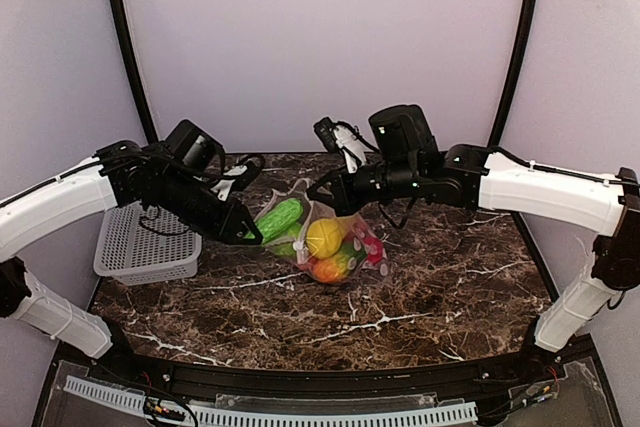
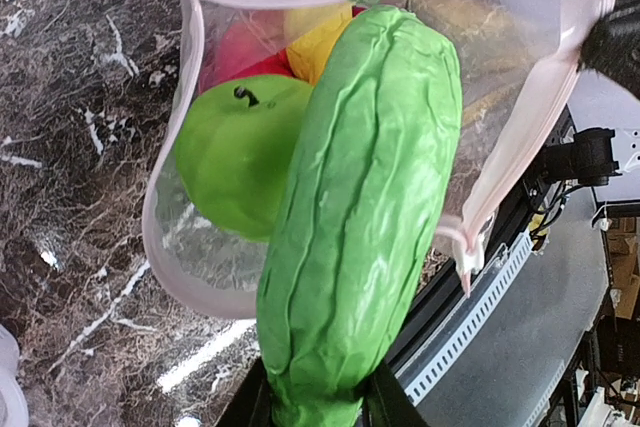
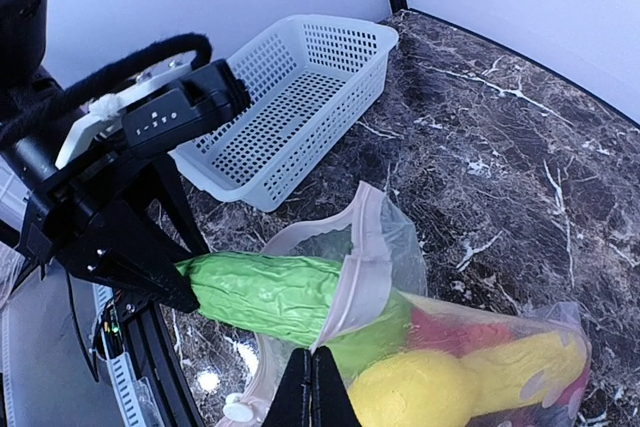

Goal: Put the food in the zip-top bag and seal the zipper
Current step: Place the fake vegetable in the zipper food storage bag.

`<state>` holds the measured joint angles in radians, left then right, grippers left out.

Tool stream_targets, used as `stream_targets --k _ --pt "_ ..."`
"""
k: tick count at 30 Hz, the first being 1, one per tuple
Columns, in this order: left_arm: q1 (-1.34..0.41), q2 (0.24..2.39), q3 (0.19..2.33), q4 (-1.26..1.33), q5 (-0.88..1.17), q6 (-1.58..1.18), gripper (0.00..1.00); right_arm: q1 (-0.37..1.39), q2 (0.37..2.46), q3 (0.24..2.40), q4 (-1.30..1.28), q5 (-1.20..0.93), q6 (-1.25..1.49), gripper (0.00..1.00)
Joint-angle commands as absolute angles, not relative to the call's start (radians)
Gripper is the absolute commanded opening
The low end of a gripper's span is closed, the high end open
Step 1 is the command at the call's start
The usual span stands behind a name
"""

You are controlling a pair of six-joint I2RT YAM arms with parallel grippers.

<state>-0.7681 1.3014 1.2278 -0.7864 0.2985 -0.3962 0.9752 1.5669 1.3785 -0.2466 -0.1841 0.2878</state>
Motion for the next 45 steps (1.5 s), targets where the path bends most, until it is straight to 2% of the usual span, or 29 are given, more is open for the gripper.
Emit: stream_targets --k 1,12,18,25,28,33,45 --pt "-0.771 1.367 1.316 -0.838 0.311 -0.319 0.13 0.982 1.561 1.391 -0.236 -0.243 0.237 0.0" --pt "-0.772 1.54 1.5 -0.866 0.346 -0.217 0.14 1.017 1.591 1.417 -0.268 -0.256 0.189 0.0" --pt "-0.771 1.603 1.583 -0.967 0.34 -0.159 0.17 1.012 1.572 1.415 -0.286 -0.066 0.252 0.0" --pt "-0.771 1.526 1.514 -1.014 0.313 -0.144 0.17 0.959 1.515 1.359 -0.264 0.044 0.352 0.0" --pt "-0.771 1.478 1.469 -1.022 0.302 -0.143 0.17 0.945 1.505 1.345 -0.235 0.007 0.343 0.0" --pt "-0.771 1.474 1.469 -1.007 0.293 -0.139 0.17 0.947 1.548 1.373 -0.22 -0.173 0.287 0.0" --pt "-0.77 1.698 1.737 -1.038 0.304 -0.008 0.18 1.003 1.556 1.383 -0.221 -0.268 0.207 0.0"
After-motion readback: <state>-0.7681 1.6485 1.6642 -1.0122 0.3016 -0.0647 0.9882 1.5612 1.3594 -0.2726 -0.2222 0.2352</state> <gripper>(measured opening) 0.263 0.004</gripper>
